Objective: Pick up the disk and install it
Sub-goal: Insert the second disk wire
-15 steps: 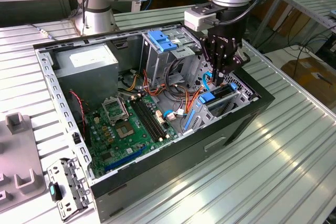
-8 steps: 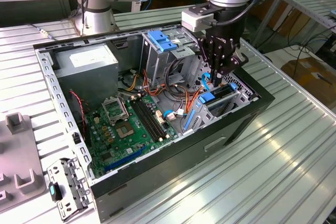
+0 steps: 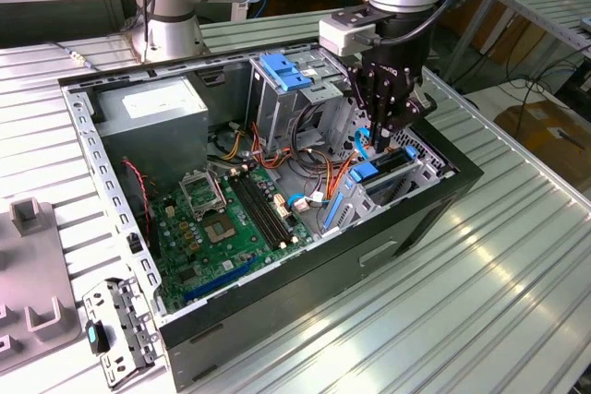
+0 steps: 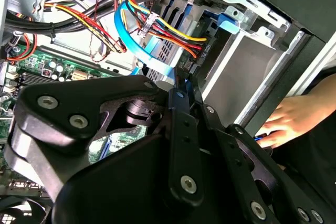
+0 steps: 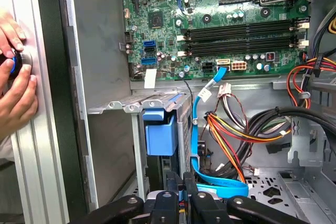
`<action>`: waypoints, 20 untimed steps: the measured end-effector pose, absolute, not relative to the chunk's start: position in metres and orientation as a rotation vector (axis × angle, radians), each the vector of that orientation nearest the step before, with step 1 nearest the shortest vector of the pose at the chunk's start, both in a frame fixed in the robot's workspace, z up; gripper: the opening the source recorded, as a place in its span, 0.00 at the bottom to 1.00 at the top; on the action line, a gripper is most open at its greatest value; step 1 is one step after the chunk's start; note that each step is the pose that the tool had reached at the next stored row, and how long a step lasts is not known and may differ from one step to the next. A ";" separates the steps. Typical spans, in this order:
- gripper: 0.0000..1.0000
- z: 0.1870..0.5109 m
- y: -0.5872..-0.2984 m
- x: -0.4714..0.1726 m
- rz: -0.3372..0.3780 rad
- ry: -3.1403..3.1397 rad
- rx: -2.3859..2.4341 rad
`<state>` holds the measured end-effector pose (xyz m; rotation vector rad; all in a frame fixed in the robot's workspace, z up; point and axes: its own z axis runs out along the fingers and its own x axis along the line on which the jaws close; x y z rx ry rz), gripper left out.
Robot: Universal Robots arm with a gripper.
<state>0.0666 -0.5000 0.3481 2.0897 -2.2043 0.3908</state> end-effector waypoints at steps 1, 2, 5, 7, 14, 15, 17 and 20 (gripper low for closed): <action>0.16 0.348 -0.501 0.067 0.388 -2.206 2.091; 0.16 0.348 -0.502 0.067 0.383 -2.209 2.093; 0.16 0.348 -0.511 0.067 0.352 -2.229 2.109; 0.16 0.348 -0.516 0.067 0.330 -2.243 2.119; 0.16 0.348 -0.534 0.067 0.244 -2.294 2.157; 0.16 0.348 -0.535 0.067 0.242 -2.295 2.157; 0.16 0.348 -0.537 0.067 0.242 -2.295 2.157; 0.16 0.348 -0.537 0.068 0.241 -2.295 2.158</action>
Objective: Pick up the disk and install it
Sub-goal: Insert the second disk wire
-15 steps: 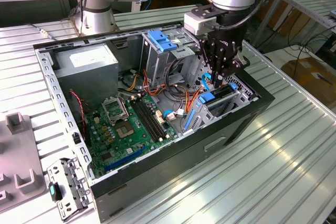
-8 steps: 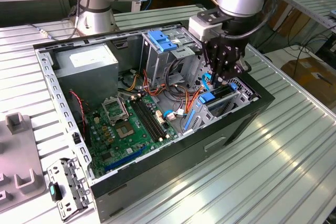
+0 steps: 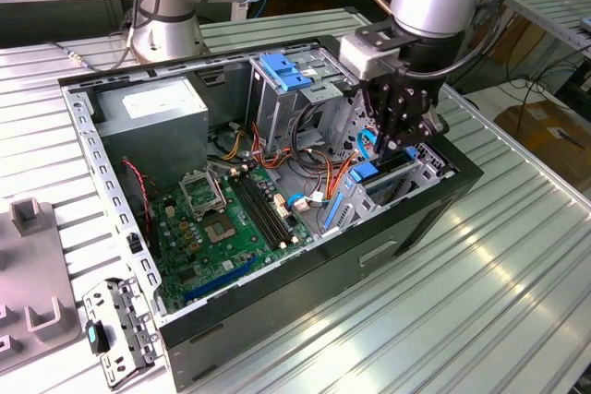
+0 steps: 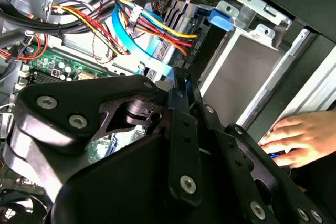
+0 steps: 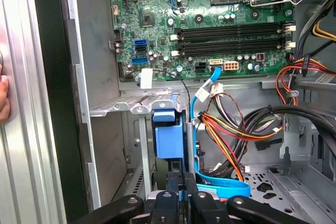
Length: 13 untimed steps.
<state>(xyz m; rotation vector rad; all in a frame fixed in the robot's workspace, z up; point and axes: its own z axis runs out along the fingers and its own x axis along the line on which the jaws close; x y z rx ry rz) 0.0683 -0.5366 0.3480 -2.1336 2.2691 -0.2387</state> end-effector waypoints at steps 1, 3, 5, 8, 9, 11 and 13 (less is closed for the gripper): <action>0.16 0.348 -0.537 0.069 -0.239 2.269 -2.134; 0.16 0.348 -0.537 0.069 -0.239 2.269 -2.134; 0.16 0.348 -0.537 0.069 -0.237 2.267 -2.134; 0.16 0.347 -0.537 0.070 -0.234 2.266 -2.133; 0.16 0.347 -0.537 0.071 -0.234 2.266 -2.133; 0.16 0.346 -0.537 0.071 -0.233 2.265 -2.133; 0.16 0.346 -0.537 0.071 -0.232 2.264 -2.133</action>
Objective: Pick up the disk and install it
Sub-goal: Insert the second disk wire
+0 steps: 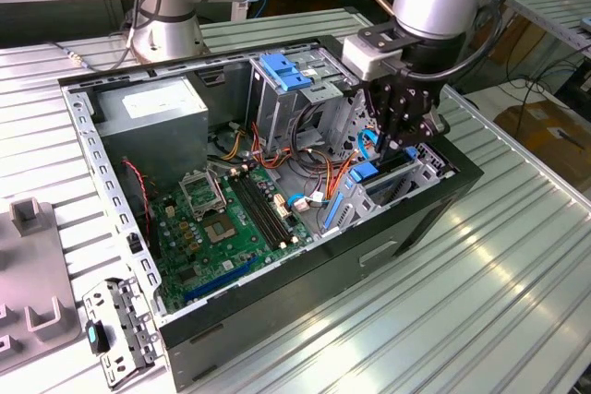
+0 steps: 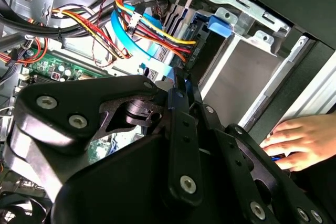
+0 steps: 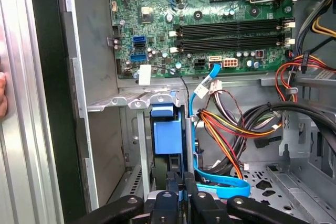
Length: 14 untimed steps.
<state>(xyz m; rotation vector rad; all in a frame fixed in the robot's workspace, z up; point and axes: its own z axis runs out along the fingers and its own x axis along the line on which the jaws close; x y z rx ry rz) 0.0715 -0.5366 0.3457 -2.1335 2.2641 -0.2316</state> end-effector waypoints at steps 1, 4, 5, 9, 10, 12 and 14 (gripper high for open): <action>0.16 0.345 -0.537 0.072 -0.231 2.263 -2.134; 0.16 0.344 -0.537 0.072 -0.227 2.260 -2.134; 0.16 0.344 -0.537 0.072 -0.227 2.260 -2.134; 0.16 0.344 -0.537 0.072 -0.226 2.256 -2.136; 0.16 0.345 -0.537 0.072 -0.228 2.253 -2.138; 0.16 0.345 -0.537 0.072 -0.231 2.249 -2.140; 0.16 0.345 -0.538 0.072 -0.229 2.243 -2.144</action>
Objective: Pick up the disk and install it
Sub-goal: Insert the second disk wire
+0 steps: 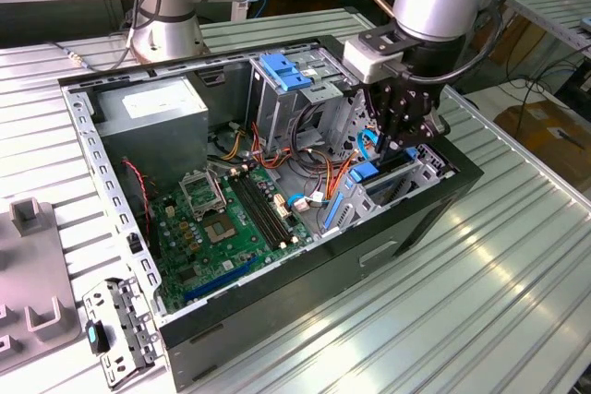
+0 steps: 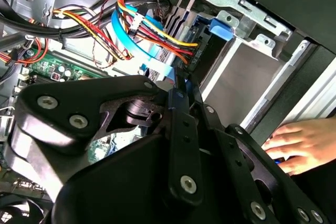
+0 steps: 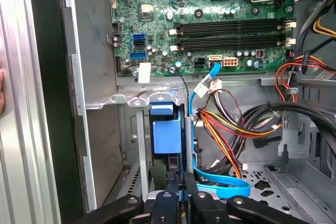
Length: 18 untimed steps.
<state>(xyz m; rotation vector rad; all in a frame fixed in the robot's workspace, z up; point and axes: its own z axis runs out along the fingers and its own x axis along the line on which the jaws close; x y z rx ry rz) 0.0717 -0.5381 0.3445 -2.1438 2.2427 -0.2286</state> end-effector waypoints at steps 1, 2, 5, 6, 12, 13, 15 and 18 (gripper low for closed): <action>0.16 0.344 -0.538 0.072 -0.228 2.242 -2.144; 0.16 0.344 -0.539 0.072 -0.226 2.241 -2.144; 0.16 0.342 -0.542 0.072 -0.218 2.237 -2.141; 0.16 0.341 -0.543 0.072 -0.215 2.236 -2.140; 0.16 0.340 -0.544 0.072 -0.211 2.235 -2.138; 0.16 0.340 -0.544 0.072 -0.211 2.235 -2.138; 0.16 0.340 -0.544 0.072 -0.211 2.235 -2.138; 0.17 0.340 -0.544 0.072 -0.211 2.235 -2.138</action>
